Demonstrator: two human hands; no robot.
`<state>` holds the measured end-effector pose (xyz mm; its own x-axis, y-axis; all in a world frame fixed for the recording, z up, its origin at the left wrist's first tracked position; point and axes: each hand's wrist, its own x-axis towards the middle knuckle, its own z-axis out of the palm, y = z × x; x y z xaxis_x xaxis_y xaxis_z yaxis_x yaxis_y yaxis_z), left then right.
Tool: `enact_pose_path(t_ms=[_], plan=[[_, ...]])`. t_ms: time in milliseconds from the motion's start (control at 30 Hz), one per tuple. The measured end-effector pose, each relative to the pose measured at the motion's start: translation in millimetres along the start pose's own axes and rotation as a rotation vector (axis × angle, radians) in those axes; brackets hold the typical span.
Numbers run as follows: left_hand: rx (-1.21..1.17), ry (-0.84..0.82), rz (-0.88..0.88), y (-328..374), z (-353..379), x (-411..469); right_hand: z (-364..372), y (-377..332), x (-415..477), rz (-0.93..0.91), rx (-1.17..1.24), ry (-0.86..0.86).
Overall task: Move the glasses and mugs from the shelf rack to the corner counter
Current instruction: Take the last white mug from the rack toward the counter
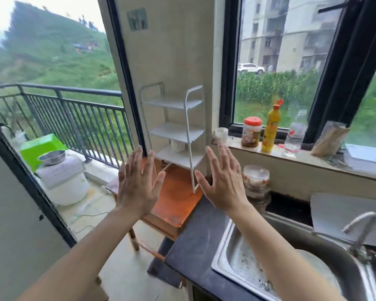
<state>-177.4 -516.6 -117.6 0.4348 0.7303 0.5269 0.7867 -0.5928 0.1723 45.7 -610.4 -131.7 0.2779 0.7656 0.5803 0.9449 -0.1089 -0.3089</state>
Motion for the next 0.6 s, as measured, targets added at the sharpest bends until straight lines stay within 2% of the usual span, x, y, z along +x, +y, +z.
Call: enact_pose_path(t_ms=[367,600], plan=[[-0.019,-0.039,-0.084,-70,78,105,113,8,106,0.0,0.08,-0.152],[-0.075,-0.122,0.037,-144,169,194,202,10,151,0.084,0.018,-0.158]])
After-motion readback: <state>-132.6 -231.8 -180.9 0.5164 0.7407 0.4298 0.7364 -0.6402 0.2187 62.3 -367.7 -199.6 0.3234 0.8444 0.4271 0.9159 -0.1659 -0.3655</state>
